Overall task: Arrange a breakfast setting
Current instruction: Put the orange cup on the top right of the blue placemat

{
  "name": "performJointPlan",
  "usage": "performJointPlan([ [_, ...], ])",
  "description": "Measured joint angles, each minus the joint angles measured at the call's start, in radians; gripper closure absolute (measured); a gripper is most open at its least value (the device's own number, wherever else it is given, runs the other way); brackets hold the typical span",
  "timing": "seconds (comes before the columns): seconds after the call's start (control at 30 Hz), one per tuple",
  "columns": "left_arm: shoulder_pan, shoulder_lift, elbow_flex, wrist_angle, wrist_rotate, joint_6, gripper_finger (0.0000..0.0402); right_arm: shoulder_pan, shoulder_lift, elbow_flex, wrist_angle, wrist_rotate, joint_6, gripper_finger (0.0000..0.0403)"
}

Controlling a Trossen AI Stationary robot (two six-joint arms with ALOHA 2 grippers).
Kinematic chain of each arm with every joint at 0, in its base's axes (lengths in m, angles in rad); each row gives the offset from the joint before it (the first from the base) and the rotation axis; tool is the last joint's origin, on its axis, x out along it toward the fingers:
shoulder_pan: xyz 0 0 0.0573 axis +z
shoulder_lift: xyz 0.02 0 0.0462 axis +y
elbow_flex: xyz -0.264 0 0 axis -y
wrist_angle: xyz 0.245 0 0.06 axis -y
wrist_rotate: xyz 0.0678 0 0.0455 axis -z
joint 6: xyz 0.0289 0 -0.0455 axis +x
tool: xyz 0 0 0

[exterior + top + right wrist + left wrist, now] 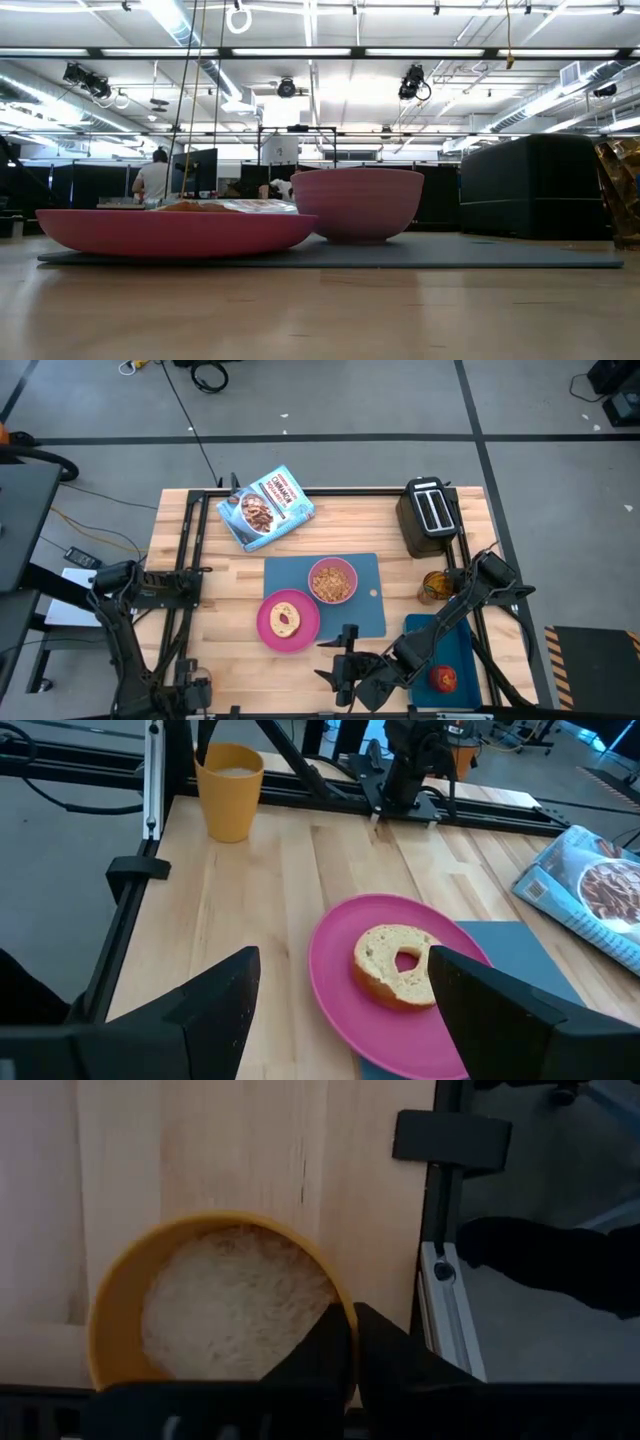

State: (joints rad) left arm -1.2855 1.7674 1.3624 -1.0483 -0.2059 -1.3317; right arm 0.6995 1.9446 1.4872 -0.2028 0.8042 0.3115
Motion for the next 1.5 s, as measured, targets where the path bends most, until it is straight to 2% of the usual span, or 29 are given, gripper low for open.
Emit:
performJointPlan([
  [0.27, 0.008, 0.0, 0.0, -0.006, -0.009, 0.005, 0.0387, -0.03, 0.0, 0.0, 0.069, -0.134, -0.027, 0.0115],
  [0.43, 0.034, -0.01, -0.001, -0.043, -0.043, 0.053, 0.0389, -0.066, 0.025, 0.001, 0.209, -0.168, -0.062, 0.0131],
  [0.53, 0.064, -0.021, -0.001, -0.062, -0.068, 0.113, 0.0389, -0.094, 0.091, 0.0, 0.343, -0.206, -0.086, 0.0132],
  [0.67, 0.112, -0.033, -0.001, -0.08, -0.072, 0.223, 0.0389, -0.138, 0.199, 0.0, 0.559, -0.298, -0.111, 0.0115],
  [0.83, 0.169, -0.047, 0.0, -0.075, -0.08, 0.354, 0.0389, -0.194, 0.295, 0.003, 0.711, -0.407, -0.127, 0.0061],
  [0.97, 0.212, -0.049, 0.014, -0.073, -0.081, 0.486, 0.0389, -0.219, 0.361, 0.089, 0.683, -0.461, -0.215, 0.002],
  [1.07, 0.24, -0.049, 0.041, -0.072, -0.084, 0.586, 0.0389, -0.233, 0.4, 0.177, 0.605, -0.478, -0.245, 0.0006],
  [1.17, 0.263, -0.049, 0.08, -0.071, -0.087, 0.663, 0.0389, -0.256, 0.428, 0.231, 0.542, -0.513, -0.258, 0.0005],
  [1.33, 0.289, -0.049, 0.149, -0.072, -0.119, 0.772, 0.0389, -0.291, 0.426, 0.234, 0.542, -0.546, -0.265, 0.0004],
  [1.5, 0.324, -0.049, 0.163, -0.072, -0.135, 0.833, 0.0389, -0.314, 0.425, 0.233, 0.565, -0.653, -0.271, 0.0005],
])
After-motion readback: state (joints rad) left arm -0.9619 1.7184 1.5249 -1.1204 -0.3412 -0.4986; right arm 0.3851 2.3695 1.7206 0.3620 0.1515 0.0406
